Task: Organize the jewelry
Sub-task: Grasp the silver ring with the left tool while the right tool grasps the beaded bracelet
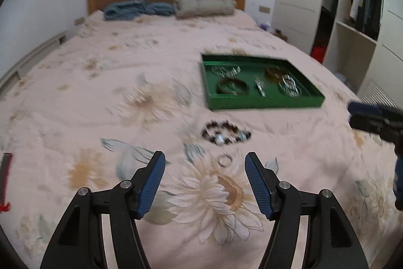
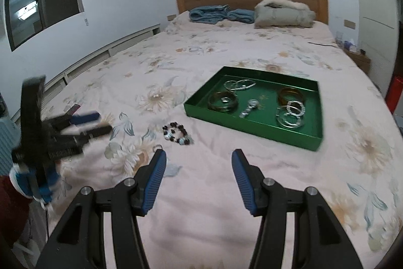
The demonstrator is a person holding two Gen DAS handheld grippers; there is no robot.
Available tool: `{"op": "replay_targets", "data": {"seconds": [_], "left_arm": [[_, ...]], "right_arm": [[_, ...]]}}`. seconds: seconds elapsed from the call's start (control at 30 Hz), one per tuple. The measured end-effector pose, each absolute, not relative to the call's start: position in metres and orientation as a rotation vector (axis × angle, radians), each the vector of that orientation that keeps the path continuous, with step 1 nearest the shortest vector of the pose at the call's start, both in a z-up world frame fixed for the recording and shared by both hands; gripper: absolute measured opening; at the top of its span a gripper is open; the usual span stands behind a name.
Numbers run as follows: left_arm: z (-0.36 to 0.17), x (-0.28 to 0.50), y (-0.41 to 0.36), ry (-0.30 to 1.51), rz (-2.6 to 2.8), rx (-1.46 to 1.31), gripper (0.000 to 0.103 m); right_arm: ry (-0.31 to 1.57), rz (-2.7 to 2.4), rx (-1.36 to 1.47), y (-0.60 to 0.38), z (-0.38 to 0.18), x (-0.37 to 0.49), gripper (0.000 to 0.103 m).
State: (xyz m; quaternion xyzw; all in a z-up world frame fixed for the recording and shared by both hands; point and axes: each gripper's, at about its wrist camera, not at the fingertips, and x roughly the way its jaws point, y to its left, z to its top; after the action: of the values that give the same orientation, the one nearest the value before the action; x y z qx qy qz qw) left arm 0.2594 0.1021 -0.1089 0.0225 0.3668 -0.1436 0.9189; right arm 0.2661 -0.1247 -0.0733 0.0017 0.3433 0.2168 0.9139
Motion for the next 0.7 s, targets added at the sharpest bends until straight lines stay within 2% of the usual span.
{"op": "replay_targets", "data": {"seconds": [0.37, 0.5, 0.7], "left_arm": [[-0.169, 0.311, 0.067, 0.888, -0.408, 0.103, 0.036], [-0.179, 0.319, 0.058, 0.907, -0.44, 0.141, 0.022], [-0.182, 0.318, 0.06, 0.894, -0.446, 0.143, 0.02]], "right_arm": [[0.764, 0.511, 0.003, -0.11, -0.122, 0.311, 0.05], [0.782, 0.522, -0.008, -0.105, -0.135, 0.326, 0.05], [0.81, 0.565, -0.039, -0.083, -0.15, 0.349, 0.05]]}}
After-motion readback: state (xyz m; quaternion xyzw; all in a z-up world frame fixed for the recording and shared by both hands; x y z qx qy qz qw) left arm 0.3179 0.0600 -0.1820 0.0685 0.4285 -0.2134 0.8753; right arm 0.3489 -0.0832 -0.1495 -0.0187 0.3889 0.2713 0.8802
